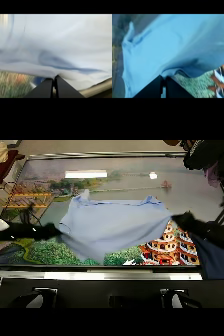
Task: Fold the clothes and pants, and hang the long-sleeved shirts on hangers.
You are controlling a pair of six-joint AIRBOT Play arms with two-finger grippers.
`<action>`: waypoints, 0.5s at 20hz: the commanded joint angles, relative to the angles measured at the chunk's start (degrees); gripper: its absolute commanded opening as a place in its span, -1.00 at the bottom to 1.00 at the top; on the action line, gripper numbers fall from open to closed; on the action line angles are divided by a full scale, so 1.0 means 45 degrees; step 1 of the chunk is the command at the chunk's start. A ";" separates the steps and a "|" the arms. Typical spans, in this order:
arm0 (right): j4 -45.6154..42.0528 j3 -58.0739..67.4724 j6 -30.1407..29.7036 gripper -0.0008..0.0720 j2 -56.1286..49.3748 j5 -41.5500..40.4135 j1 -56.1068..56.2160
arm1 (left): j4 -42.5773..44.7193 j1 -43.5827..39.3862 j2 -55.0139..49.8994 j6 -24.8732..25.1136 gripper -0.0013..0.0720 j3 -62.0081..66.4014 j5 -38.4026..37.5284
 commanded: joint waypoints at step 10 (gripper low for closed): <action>0.0403 1.3182 0.3147 -0.88 0.1098 -0.1613 0.0005 | 0.4566 0.0029 0.3220 -0.4138 -0.92 1.3522 0.2278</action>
